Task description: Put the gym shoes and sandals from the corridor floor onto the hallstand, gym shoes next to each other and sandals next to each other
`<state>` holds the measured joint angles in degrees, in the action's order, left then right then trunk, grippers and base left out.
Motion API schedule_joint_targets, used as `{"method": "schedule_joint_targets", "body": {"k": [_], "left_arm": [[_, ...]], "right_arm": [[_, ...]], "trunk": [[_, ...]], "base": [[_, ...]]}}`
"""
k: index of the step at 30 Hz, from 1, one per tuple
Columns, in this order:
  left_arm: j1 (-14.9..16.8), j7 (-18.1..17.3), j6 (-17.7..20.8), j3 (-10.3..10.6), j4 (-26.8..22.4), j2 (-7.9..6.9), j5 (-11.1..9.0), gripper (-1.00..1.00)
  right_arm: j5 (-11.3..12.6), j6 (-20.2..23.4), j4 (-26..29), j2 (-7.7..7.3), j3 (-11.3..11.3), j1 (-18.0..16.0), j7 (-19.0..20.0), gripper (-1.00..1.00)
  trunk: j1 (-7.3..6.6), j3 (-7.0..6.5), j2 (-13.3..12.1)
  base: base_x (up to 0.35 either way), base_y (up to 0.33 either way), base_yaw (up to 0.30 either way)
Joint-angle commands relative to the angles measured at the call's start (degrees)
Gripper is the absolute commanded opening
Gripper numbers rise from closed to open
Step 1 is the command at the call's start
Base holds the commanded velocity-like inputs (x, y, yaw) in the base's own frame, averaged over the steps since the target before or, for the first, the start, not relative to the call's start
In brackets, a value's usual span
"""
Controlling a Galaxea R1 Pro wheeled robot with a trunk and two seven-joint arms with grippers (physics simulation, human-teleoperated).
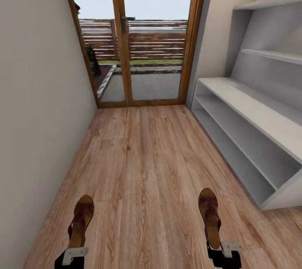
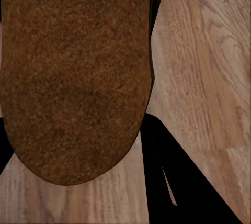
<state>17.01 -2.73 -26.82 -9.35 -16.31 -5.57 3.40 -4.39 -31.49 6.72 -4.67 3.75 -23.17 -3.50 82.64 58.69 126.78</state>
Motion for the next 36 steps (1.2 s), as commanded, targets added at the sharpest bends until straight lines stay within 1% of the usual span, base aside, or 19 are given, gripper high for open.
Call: {"method": "schedule_joint_targets", "body": {"k": [1,11,18,30,36], "left_arm": [[0.04,-0.26,-0.16,-0.54,0.04,0.01,0.55,-1.0],[0.04,-0.26,-0.16,-0.5,0.05,0.03,0.55,-1.0],[0.04,-0.26,-0.16,-0.5,0.05,0.03,0.55,-1.0],[0.04,-0.26,-0.16,-0.56,0.03,0.03,0.55,-1.0],[0.04,-0.26,-0.16,-0.53,-0.03,0.03,0.55,-1.0]], "right_arm": [[-0.26,-0.14,-0.04,0.01,0.38,-0.04,-0.02,-1.0],[-0.19,-0.12,-0.04,0.07,0.38,-0.04,-0.2,-1.0],[-0.13,-0.07,-0.04,0.1,0.38,-0.04,-0.29,-1.0],[-0.1,-0.06,-0.04,0.1,0.38,-0.04,-0.44,-1.0],[-0.09,-0.06,-0.04,0.1,0.38,-0.04,-0.45,-1.0]], "trunk": [[0.02,0.04,0.01],[0.02,0.04,0.01],[0.02,0.04,0.01],[0.02,0.04,0.01],[0.02,0.04,0.01]], "base": [[0.336,0.006,0.0],[0.337,0.005,0.0],[0.337,0.078,-0.017],[0.334,0.142,-0.213],[0.3,0.211,-0.033]]}}
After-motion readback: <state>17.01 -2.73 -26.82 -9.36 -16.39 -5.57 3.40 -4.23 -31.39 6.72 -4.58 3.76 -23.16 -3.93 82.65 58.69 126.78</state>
